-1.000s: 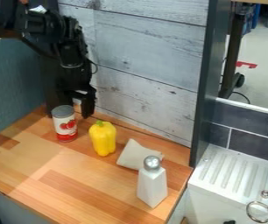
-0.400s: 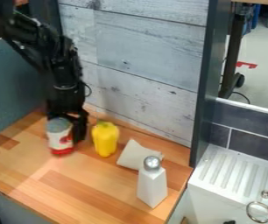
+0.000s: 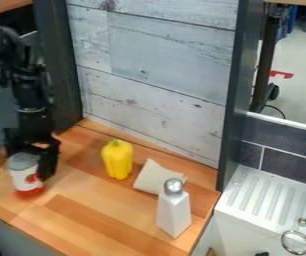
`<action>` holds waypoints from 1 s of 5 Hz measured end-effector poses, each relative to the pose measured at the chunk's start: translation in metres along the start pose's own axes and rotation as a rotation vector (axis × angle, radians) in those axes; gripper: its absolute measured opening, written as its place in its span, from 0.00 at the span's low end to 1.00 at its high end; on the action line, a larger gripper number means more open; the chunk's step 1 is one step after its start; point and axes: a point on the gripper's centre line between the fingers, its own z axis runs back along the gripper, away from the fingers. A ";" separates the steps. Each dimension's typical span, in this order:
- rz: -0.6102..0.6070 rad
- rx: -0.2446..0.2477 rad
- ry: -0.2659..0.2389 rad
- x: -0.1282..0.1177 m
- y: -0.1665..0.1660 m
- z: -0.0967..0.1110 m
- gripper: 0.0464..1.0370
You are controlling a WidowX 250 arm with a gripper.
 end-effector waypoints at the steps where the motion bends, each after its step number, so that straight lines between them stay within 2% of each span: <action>1: 0.081 -0.026 0.045 -0.027 0.014 -0.007 0.96; 2: 0.091 -0.043 0.048 -0.029 0.017 -0.007 0.96; 3: 0.066 -0.104 -0.041 -0.010 0.011 0.007 0.96; 4: 0.041 -0.126 -0.080 0.002 0.007 0.019 0.96; 5: 0.027 -0.108 -0.046 0.003 -0.003 0.027 0.96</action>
